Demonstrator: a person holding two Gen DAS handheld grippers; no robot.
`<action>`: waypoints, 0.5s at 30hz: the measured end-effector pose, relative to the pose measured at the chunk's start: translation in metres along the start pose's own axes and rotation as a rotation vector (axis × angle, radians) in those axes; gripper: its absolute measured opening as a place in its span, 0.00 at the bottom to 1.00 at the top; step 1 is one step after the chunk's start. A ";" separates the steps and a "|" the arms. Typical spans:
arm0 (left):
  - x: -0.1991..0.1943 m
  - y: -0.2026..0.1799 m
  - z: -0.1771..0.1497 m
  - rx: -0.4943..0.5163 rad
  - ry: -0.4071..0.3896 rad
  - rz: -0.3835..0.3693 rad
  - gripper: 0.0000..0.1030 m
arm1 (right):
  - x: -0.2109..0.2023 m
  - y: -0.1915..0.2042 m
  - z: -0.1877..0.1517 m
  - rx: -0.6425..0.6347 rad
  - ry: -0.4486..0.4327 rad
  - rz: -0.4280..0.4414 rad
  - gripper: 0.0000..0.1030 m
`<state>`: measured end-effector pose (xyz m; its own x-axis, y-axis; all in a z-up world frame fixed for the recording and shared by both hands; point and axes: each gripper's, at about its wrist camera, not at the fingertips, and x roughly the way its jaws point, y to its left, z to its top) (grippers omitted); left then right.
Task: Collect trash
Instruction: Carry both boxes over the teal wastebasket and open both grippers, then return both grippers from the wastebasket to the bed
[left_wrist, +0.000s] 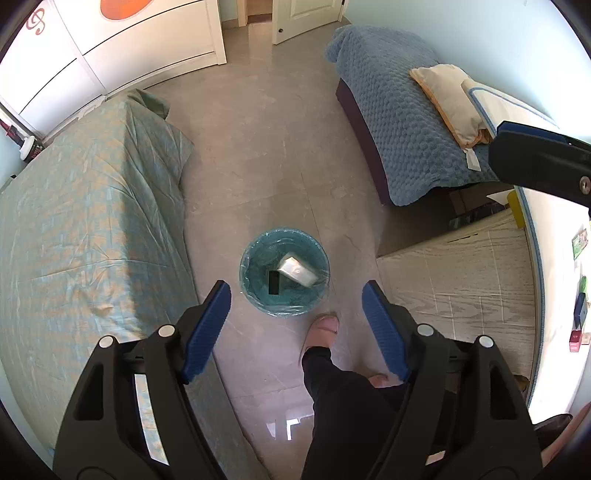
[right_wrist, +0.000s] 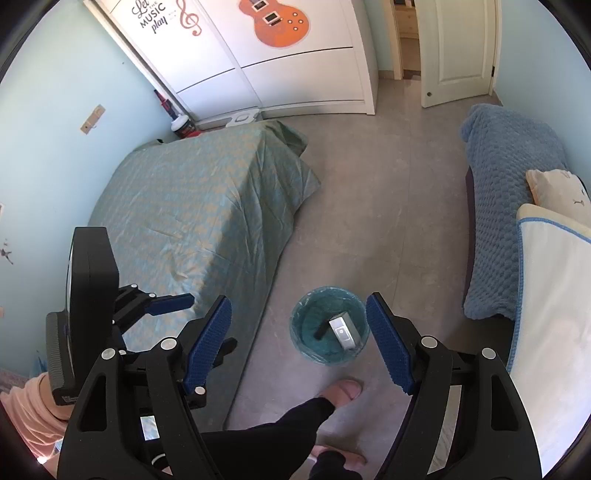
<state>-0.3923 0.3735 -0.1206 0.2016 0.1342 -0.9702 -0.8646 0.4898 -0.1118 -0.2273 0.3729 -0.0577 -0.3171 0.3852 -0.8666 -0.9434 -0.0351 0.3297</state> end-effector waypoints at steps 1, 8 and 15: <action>-0.001 -0.001 0.000 0.001 -0.003 0.001 0.70 | -0.002 -0.001 -0.001 0.000 -0.004 -0.007 0.73; -0.006 -0.009 0.006 0.048 -0.024 -0.006 0.70 | -0.015 -0.014 -0.002 0.047 -0.045 -0.049 0.78; -0.019 -0.053 0.019 0.192 -0.048 -0.042 0.71 | -0.058 -0.049 -0.030 0.178 -0.146 -0.129 0.83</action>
<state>-0.3419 0.3613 -0.0924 0.2611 0.1489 -0.9538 -0.7521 0.6508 -0.1043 -0.1653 0.3246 -0.0353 -0.1653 0.5057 -0.8468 -0.9393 0.1810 0.2915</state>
